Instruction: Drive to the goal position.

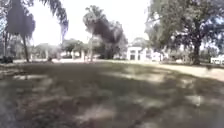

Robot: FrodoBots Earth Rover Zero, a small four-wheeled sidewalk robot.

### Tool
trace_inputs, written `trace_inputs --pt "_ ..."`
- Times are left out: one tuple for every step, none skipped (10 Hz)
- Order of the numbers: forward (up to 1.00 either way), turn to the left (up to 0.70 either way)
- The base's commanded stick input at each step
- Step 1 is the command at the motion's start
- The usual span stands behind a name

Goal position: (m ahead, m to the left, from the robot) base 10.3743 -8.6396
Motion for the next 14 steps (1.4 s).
trace_inputs --pt "0.7 0.0" --pt "0.7 0.0" --pt "0.7 0.0" --pt "0.7 0.0" --pt "0.7 0.0" --pt "0.7 0.0" --pt "0.7 0.1" --pt "0.7 0.26" --pt "0.7 0.35" --pt "0.7 0.35" --pt "0.7 0.22" --pt "0.7 0.0" --pt "0.7 0.0" --pt "0.7 0.0"
